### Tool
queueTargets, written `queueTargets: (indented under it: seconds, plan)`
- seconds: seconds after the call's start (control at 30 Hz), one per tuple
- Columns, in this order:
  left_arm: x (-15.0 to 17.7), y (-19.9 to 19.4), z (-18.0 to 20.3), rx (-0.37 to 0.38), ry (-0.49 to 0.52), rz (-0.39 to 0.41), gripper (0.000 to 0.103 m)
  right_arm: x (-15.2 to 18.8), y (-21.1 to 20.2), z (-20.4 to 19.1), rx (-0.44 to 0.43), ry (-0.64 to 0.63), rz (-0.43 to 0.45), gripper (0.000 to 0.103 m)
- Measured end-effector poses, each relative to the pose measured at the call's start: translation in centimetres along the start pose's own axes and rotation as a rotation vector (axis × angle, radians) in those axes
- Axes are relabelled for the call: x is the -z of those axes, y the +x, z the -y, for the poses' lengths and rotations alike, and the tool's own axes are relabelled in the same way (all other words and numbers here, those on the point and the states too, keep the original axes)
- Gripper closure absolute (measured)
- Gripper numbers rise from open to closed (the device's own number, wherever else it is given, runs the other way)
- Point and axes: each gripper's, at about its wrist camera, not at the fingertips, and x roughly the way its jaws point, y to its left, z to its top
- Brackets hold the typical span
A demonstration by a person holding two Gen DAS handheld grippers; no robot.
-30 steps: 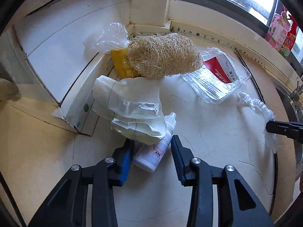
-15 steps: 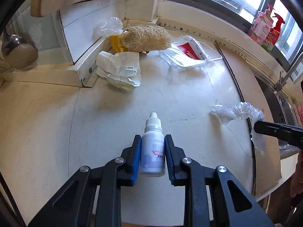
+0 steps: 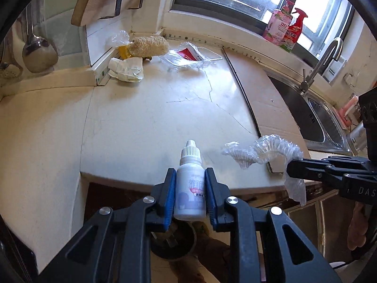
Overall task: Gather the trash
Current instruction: 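Carry the plastic wrap and white bottle down over the floor bin with both tools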
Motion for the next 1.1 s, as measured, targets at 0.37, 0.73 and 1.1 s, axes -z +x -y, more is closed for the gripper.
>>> queueTargets:
  seconds: [0.37,0.73,1.1]
  plan:
    - [7.5,-2.0,0.1,-0.033,-0.101,-0.076,0.081,3.6,1.0,-4.8,-0.024,-0.277,-0.110,0.097]
    - [17.2,9.7,-3.1,-0.123,-0.305,-0.251,0.081,13.1,17.7,-0.2,-0.031,-0.245,-0.382,0.097]
    - [25.6,24.3,-8.3,-0.121,-0.332,-0.361,0.079,20.1,35.0,5.4,0.021,-0.153,-0.494,0.094]
